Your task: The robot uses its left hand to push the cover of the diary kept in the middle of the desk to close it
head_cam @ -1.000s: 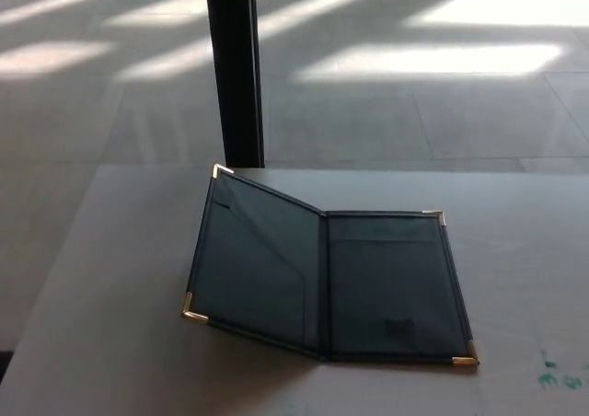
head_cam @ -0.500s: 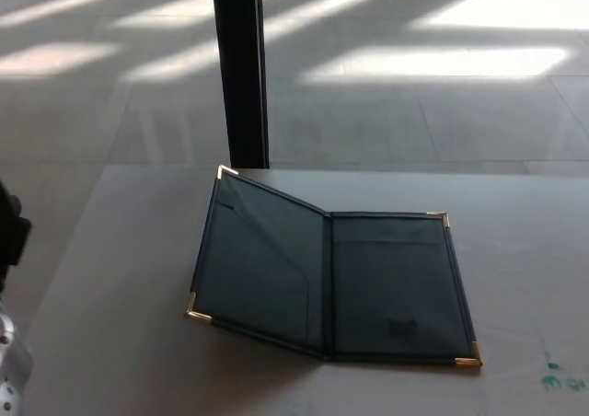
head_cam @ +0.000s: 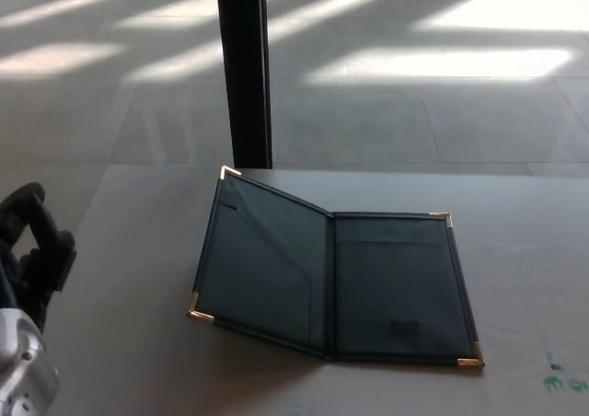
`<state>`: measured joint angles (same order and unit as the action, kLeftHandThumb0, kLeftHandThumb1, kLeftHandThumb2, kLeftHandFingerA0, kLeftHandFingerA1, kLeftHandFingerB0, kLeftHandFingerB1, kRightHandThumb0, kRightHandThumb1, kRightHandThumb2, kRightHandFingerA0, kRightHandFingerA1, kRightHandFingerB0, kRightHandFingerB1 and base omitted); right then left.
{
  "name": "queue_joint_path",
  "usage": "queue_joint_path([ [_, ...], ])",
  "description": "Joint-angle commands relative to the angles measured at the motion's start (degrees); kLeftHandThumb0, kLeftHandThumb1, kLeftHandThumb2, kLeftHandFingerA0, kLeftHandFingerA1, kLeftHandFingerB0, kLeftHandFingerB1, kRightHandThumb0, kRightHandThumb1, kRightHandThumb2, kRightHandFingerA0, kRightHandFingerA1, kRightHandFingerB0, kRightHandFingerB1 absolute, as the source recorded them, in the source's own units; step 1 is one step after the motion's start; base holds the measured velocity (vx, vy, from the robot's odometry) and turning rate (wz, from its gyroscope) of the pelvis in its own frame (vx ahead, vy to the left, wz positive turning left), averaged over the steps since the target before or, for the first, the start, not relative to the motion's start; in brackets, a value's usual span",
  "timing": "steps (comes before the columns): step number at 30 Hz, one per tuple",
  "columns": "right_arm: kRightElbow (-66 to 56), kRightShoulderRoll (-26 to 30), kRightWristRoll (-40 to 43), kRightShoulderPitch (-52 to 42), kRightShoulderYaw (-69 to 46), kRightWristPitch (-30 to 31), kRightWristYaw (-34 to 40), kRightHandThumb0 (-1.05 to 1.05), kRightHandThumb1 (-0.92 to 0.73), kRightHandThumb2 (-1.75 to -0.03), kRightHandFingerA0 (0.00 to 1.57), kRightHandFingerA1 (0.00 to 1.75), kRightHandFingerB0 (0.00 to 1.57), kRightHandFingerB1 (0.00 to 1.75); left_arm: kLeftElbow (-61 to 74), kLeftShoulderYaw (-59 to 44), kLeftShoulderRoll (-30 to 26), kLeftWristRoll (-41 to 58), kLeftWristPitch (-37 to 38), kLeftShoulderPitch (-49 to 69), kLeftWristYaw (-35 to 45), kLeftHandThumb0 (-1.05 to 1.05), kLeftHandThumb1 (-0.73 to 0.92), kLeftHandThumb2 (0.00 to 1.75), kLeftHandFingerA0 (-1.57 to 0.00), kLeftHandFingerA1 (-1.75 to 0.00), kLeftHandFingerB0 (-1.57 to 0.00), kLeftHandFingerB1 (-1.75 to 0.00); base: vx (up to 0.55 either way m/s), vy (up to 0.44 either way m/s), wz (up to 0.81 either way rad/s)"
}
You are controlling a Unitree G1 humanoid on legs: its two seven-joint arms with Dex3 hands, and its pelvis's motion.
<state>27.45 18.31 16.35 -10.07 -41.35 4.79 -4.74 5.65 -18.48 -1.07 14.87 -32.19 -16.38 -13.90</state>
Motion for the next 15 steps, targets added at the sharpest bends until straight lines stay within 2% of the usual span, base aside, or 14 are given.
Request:
queue_joint_path([
  [1, -1.93, 0.95, 3.33, -0.07, -1.62, 3.04, 0.9, -1.02, -0.89, -0.67, 0.94, 0.76, 0.55, 0.59, 0.08, 2.91, 2.89, 5.5, -14.59, 3.77, 3.48, -0.87, 0.92, 0.85, -0.3, -0.51, -0.23, -0.45, 0.0, 0.0, 0.0],
  [4, -2.08, 1.09, 3.41, 0.32, -1.63, 3.35, 0.99, -1.02, -0.87, -0.67, 0.96, 0.74, 0.56, 0.57, 0.12, 3.32, 4.67, 6.3, -14.81, 4.1, 3.35, -0.9, 0.92, 0.83, -0.31, -0.55, -0.25, -0.47, 0.0, 0.0, 0.0],
  [6, -2.86, 1.24, 3.59, 0.34, -1.91, 4.11, 1.49, -1.02, -0.87, -0.68, 0.96, 0.74, 0.55, 0.57, 0.64, 5.27, 8.04, 5.96, -15.59, 4.43, 1.61, -0.89, 0.92, 0.82, -0.32, -0.54, -0.26, -0.48, 0.0, 0.0, 0.0],
  [7, -2.93, 1.34, 3.78, 0.48, -1.75, 4.22, 0.94, -1.02, -0.88, -0.68, 0.93, 0.75, 0.52, 0.57, 1.12, 6.17, 8.62, 5.65, -16.03, 4.7, 1.38, -0.92, 0.92, 0.88, -0.3, -0.54, -0.27, -0.49, 0.0, 0.0, 0.0],
  [13, -2.21, 2.06, 3.68, 1.07, -1.49, 4.08, 0.5, -1.02, -0.88, -0.67, 0.9, 0.73, 0.53, 0.55, 1.91, 11.57, 12.65, 3.94, -17.91, 6.14, 0.23, -0.85, 0.92, 0.86, -0.3, -0.53, -0.24, -0.47, 0.0, 0.0, 0.0],
  [15, -1.14, 2.39, 3.22, 1.52, -1.45, 3.87, 1.07, -1.01, -0.88, -0.67, 0.91, 0.71, 0.55, 0.53, 1.44, 12.85, 13.81, 3.15, -17.73, 6.86, -0.25, -0.9, 0.92, 0.91, -0.29, -0.52, -0.24, -0.47, 0.0, 0.0, 0.0],
])
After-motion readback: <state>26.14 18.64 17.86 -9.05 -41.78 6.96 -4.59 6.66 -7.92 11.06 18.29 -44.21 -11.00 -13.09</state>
